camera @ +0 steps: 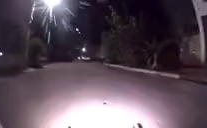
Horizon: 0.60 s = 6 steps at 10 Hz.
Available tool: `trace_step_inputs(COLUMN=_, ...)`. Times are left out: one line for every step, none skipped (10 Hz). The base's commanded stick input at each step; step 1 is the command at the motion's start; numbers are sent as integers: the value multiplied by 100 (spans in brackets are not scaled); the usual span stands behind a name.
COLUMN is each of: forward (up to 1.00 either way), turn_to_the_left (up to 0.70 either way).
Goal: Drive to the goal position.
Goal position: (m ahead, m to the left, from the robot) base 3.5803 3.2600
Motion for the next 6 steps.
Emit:
trace_step_inputs(forward=60, turn_to_the_left=0)
trace_step_inputs(forward=60, turn_to_the_left=0)
trace_step_inputs(forward=60, turn_to_the_left=0)
trace_step_inputs(forward=60, turn_to_the_left=0)
trace_step_inputs(forward=60, turn_to_the_left=0)
trace_step_inputs(forward=60, turn_to_the_left=0)
